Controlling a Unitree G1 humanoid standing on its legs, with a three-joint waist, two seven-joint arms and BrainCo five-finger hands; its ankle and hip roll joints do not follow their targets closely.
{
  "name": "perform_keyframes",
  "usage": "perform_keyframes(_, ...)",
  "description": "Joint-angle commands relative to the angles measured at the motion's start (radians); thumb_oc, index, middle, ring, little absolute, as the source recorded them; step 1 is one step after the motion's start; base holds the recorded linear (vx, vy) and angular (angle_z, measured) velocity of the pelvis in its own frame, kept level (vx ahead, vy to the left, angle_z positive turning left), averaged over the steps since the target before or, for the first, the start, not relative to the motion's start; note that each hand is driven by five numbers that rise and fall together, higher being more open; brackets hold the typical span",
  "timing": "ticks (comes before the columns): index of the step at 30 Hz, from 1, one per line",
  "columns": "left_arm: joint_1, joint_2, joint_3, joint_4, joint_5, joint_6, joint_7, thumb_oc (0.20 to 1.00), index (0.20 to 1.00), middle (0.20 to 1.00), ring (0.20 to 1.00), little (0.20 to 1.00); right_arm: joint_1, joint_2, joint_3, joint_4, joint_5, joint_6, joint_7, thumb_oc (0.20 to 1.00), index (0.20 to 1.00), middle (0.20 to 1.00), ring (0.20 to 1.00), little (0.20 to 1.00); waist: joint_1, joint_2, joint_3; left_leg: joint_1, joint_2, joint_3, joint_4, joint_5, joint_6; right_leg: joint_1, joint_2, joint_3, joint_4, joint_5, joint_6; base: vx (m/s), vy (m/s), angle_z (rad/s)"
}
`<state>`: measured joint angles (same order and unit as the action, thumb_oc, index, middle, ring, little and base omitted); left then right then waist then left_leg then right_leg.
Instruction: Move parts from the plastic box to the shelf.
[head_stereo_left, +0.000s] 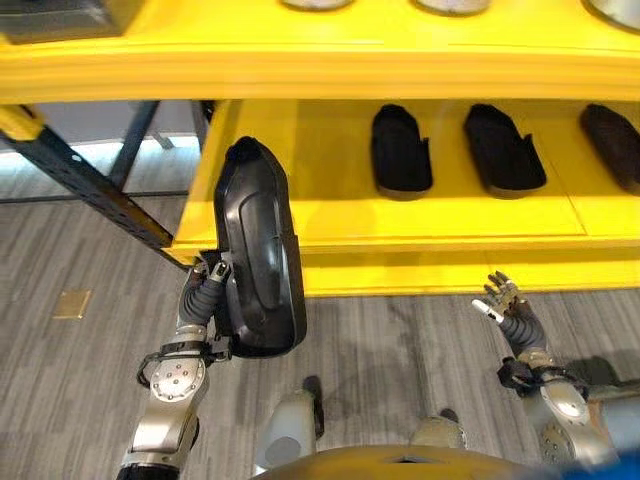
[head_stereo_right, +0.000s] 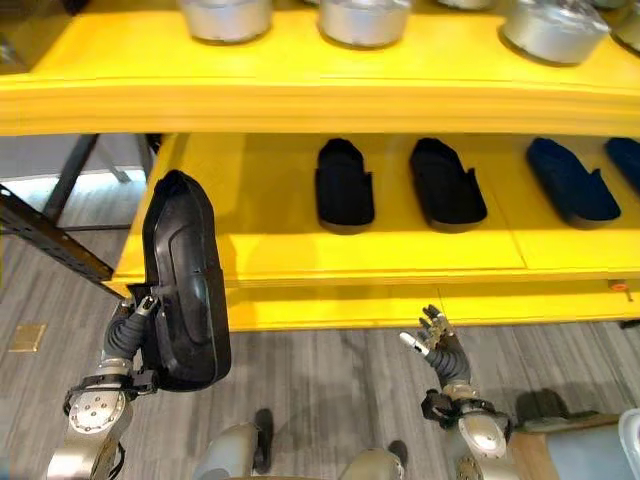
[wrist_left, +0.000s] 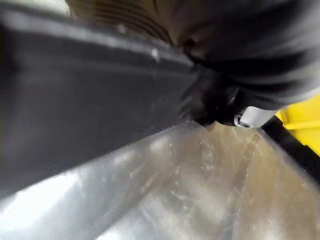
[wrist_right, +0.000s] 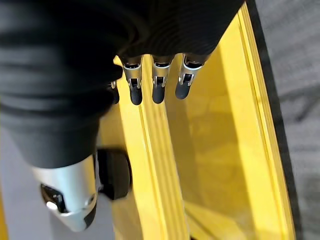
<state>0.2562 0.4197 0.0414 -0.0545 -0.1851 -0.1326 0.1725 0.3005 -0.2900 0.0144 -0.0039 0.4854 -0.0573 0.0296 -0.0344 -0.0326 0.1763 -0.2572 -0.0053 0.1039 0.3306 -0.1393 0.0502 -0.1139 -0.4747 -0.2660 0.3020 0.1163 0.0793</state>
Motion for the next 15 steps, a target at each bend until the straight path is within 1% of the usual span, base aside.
perform_keyframes(1,-0.055,0.016,0.041,-0.118,-0.011,-0.06,-0.007,0.2,0.2,0.2,0.2,0.2,-0.057,-0.05,0.002,-0.005,0.012,-0.044,0.007,1.0,1.0,1.0,1.0,1.0,-0.032,0.038,0.032,0.186,0.04,-0.021,-0.267,0.072,-0.023,-0.051,0.241,0.063,0.018,-0.11,0.029,0.2,0.168,-0.21)
perform_keyframes(2,-0.055,0.011,0.038,-0.119,-0.016,-0.057,-0.012,0.2,0.2,0.2,0.2,0.2,-0.062,-0.056,0.008,-0.005,0.015,-0.042,0.01,1.0,1.0,1.0,1.0,1.0,-0.039,0.037,0.04,0.208,0.036,-0.019,-0.283,0.072,-0.025,-0.077,0.275,0.064,-0.001,-0.126,0.028,0.08,0.038,-0.12)
perform_keyframes(3,-0.055,0.011,0.038,-0.119,-0.016,-0.057,-0.012,0.2,0.2,0.2,0.2,0.2,-0.063,-0.056,0.008,-0.005,0.015,-0.042,0.01,1.0,1.0,1.0,1.0,1.0,-0.039,0.038,0.039,0.206,0.037,-0.018,-0.286,0.076,-0.025,-0.078,0.277,0.064,-0.006,-0.122,0.026,0.1,-0.002,0.07)
perform_keyframes(4,-0.059,0.004,0.037,-0.118,-0.018,-0.053,-0.016,0.2,0.2,0.2,0.2,0.2,-0.071,-0.062,0.017,-0.002,0.015,-0.042,0.016,1.0,1.0,1.0,1.0,1.0,-0.044,0.035,0.049,0.236,0.032,-0.016,-0.306,0.074,-0.03,-0.097,0.308,0.054,-0.058,-0.119,0.024,0.15,-0.076,0.14)
perform_keyframes(5,-0.061,-0.004,0.028,-0.115,-0.017,-0.052,-0.025,0.2,0.2,0.2,0.2,0.2,-0.071,-0.074,0.019,-0.003,0.011,-0.043,0.02,1.0,1.0,1.0,1.0,1.0,-0.062,0.019,0.059,0.258,0.022,-0.022,-0.303,0.058,-0.038,-0.1,0.346,0.066,-0.17,-0.097,0.032,0.21,-0.102,-0.11)
perform_keyframes(6,-0.051,-0.011,0.03,-0.114,-0.022,-0.049,-0.044,0.2,0.2,0.2,0.2,0.2,-0.046,-0.068,0.013,-0.017,0.011,-0.034,0.028,1.0,1.0,1.0,1.0,1.0,-0.068,0.009,0.052,0.26,0.012,-0.035,-0.291,0.055,-0.041,-0.058,0.344,0.099,-0.193,-0.104,0.034,0.23,-0.154,0.0)
perform_keyframes(7,-0.048,-0.014,0.021,-0.109,-0.01,-0.05,-0.05,0.2,0.2,0.2,0.2,0.2,-0.042,-0.07,0.01,-0.013,0.01,-0.035,0.032,1.0,1.0,1.0,1.0,1.0,-0.068,0.001,0.044,0.268,0.015,-0.036,-0.288,0.043,-0.041,-0.032,0.368,0.131,-0.206,-0.114,0.023,0.13,-0.088,0.39)
perform_keyframes(8,-0.049,-0.014,0.021,-0.109,-0.01,-0.05,-0.049,0.2,0.2,0.2,0.2,0.2,-0.042,-0.07,0.01,-0.013,0.01,-0.035,0.032,1.0,1.0,1.0,1.0,1.0,-0.067,-0.001,0.042,0.265,0.014,-0.035,-0.289,0.048,-0.041,-0.033,0.367,0.132,-0.211,-0.108,0.023,0.16,-0.168,0.64)
perform_keyframes(9,-0.041,-0.026,0.019,-0.114,-0.022,-0.06,-0.053,0.2,0.2,0.2,0.2,0.2,-0.036,-0.079,-0.001,-0.017,0.013,-0.041,0.033,1.0,1.0,1.0,1.0,1.0,-0.065,-0.007,0.034,0.265,0.028,-0.025,-0.274,0.038,-0.055,-0.013,0.392,0.155,-0.235,-0.106,0.016,0.12,-0.154,0.56)
perform_keyframes(10,-0.036,-0.036,0.022,-0.118,-0.026,-0.06,-0.057,0.2,0.2,0.2,0.2,0.2,-0.033,-0.083,-0.01,-0.018,0.014,-0.041,0.034,1.0,1.0,1.0,1.0,1.0,-0.058,-0.006,0.027,0.261,0.033,-0.019,-0.259,0.03,-0.059,-0.002,0.385,0.133,-0.238,-0.106,0.017,0.18,-0.236,0.07)
perform_keyframes(12,-0.034,-0.034,0.016,-0.114,-0.033,-0.058,-0.063,0.2,0.2,0.2,0.2,0.2,-0.024,-0.092,-0.027,-0.015,0.021,-0.046,0.03,1.0,1.0,1.0,1.0,1.0,-0.065,-0.01,0.022,0.243,0.047,-0.016,-0.194,0.017,-0.072,0.022,0.402,0.136,-0.254,-0.119,0.001,0.09,-0.16,-0.02)
perform_keyframes(13,-0.034,-0.033,0.016,-0.114,-0.033,-0.058,-0.063,0.2,0.2,0.2,0.2,0.2,-0.023,-0.092,-0.028,-0.015,0.021,-0.046,0.031,1.0,1.0,1.0,1.0,1.0,-0.066,-0.009,0.023,0.239,0.049,-0.018,-0.186,0.012,-0.073,0.023,0.404,0.134,-0.256,-0.119,0.0,0.07,-0.156,0.14)
perform_keyframes(14,-0.035,-0.04,0.006,-0.112,-0.051,-0.057,-0.068,0.2,0.2,0.2,0.2,0.2,-0.016,-0.106,-0.04,-0.006,0.027,-0.048,0.025,1.0,1.0,1.0,1.0,1.0,-0.063,-0.008,0.038,0.18,0.06,-0.027,-0.025,0.022,-0.097,0.058,0.408,0.115,-0.259,-0.139,-0.02,0.04,-0.141,0.25)
perform_keyframes(15,-0.037,-0.041,0.007,-0.112,-0.062,-0.057,-0.064,0.2,0.2,0.2,0.2,0.2,-0.017,-0.114,-0.046,-0.007,0.032,-0.051,0.022,1.0,1.0,1.0,1.0,1.0,-0.057,-0.009,0.054,0.134,0.056,-0.047,0.066,0.049,-0.113,0.067,0.411,0.107,-0.253,-0.149,-0.035,0.02,-0.144,0.37)
